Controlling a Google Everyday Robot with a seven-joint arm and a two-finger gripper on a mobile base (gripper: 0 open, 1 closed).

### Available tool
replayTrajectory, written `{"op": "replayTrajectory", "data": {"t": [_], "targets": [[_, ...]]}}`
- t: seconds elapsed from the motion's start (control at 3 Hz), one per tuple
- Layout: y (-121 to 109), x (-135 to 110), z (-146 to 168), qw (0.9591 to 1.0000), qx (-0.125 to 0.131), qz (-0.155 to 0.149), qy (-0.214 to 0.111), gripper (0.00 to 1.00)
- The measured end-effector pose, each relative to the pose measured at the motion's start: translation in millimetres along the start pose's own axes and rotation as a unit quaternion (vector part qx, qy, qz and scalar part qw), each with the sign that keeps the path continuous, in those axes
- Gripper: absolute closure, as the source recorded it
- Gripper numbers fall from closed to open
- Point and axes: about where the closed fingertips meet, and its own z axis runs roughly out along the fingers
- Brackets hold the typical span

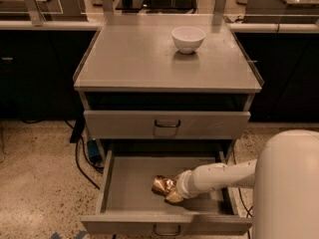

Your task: Place orange can into middle drawer

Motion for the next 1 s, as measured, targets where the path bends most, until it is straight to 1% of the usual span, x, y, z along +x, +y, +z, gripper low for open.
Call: {"op": "replayTrajectory", "data": {"t": [0.33, 0.67, 1.0], "targets": [[-2.4, 9.6, 17.0, 0.9994, -0.008, 0.001, 0.034, 1.00], [-9.4, 6.5, 24.0, 0.9983, -0.007, -0.018, 0.055, 0.81], [-9.4, 6.5, 24.0, 0.9983, -0.007, -0.018, 0.055, 0.58]]}}
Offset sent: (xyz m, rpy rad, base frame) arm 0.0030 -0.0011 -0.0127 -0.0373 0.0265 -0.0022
